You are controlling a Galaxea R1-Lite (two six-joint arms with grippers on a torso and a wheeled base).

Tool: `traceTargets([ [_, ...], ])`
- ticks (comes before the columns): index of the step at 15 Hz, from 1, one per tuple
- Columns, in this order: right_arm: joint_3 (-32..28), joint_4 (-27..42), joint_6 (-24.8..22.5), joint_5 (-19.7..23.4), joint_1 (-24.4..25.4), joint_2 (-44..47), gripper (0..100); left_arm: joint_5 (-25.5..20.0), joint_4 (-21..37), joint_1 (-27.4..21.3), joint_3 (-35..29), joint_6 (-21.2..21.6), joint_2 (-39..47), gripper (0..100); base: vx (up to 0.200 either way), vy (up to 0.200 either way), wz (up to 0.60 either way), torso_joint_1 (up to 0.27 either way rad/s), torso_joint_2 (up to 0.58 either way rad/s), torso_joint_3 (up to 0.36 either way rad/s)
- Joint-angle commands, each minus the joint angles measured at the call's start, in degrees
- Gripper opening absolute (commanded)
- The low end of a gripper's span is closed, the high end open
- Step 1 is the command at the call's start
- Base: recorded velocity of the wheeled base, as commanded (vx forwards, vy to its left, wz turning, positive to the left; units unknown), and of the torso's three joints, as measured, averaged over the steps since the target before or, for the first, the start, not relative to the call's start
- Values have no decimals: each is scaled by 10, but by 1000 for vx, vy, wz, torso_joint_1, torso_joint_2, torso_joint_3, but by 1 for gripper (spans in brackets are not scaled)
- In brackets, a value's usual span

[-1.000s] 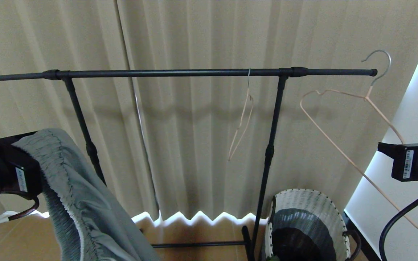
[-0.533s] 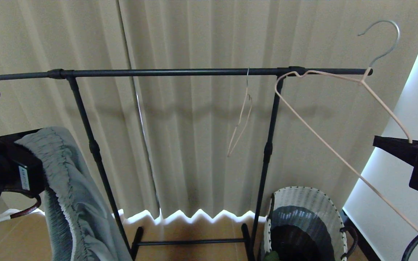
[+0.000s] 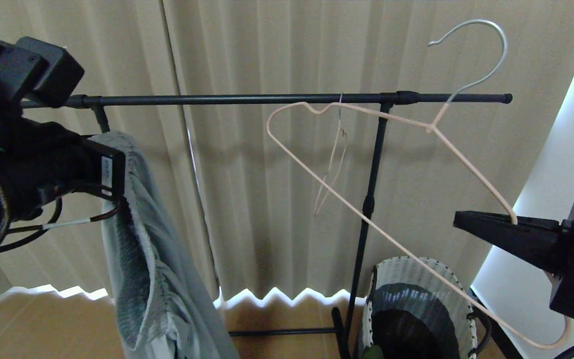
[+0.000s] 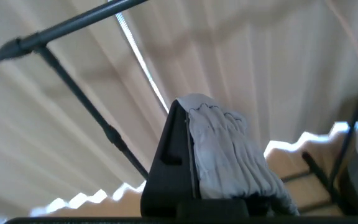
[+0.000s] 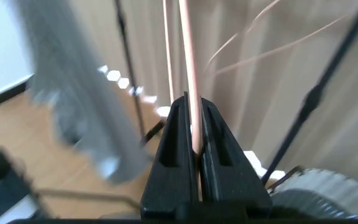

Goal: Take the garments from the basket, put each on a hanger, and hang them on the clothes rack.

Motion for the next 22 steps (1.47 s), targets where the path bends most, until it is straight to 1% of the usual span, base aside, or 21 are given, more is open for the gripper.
traceTargets([
  [1, 25, 0, 1, 9, 23, 5, 0, 45, -1, -14, -54, -35, 83, 0, 0, 0, 0, 0, 0, 0],
  [2, 31, -1, 2, 10, 36, 4, 0, 63, -1, -21, -64, -47, 97, 0, 0, 0, 0, 0, 0, 0],
  [3, 31, -1, 2, 10, 39, 4, 0, 65, -1, -22, -66, -49, 98, 0, 0, 0, 0, 0, 0, 0],
  [4, 32, -1, 3, 17, 53, 4, 0, 83, -1, -32, -82, -68, 118, 0, 0, 0, 0, 0, 0, 0],
  [5, 33, 0, 2, 32, 56, 4, 0, 95, -1, -40, -96, -70, 128, 0, 0, 0, 0, 0, 0, 0],
  [6, 32, 0, 2, 41, 57, 5, 0, 98, -1, -43, -99, -70, 130, 0, 0, 0, 0, 0, 0, 0],
  [8, 31, -1, 2, 75, 58, 4, 0, 108, -1, -50, -118, -68, 145, 0, 0, 0, 0, 0, 0, 0],
  [9, 31, -1, 2, 79, 58, 4, 0, 112, -1, -50, -121, -68, 149, 0, 0, 0, 0, 0, 0, 0],
  [10, 32, 0, 1, 82, 58, 6, 0, 127, 0, -50, -133, -68, 162, 0, 0, 0, 0, 0, 0, 0],
  [14, 33, 2, 0, 83, 59, 10, 0, 129, -1, -51, -142, -69, 172, 0, 0, 0, 0, 0, 0, 0],
  [17, 37, 1, -1, 83, 71, 22, 0, 129, -1, -57, -148, -70, 175, 0, 0, 0, 0, 0, 0, 0],
  [22, 32, 0, -1, 80, 78, 58, 0, 129, -1, -71, -152, -74, 179, 0, 0, 0, 0, 0, 0, 0],
])
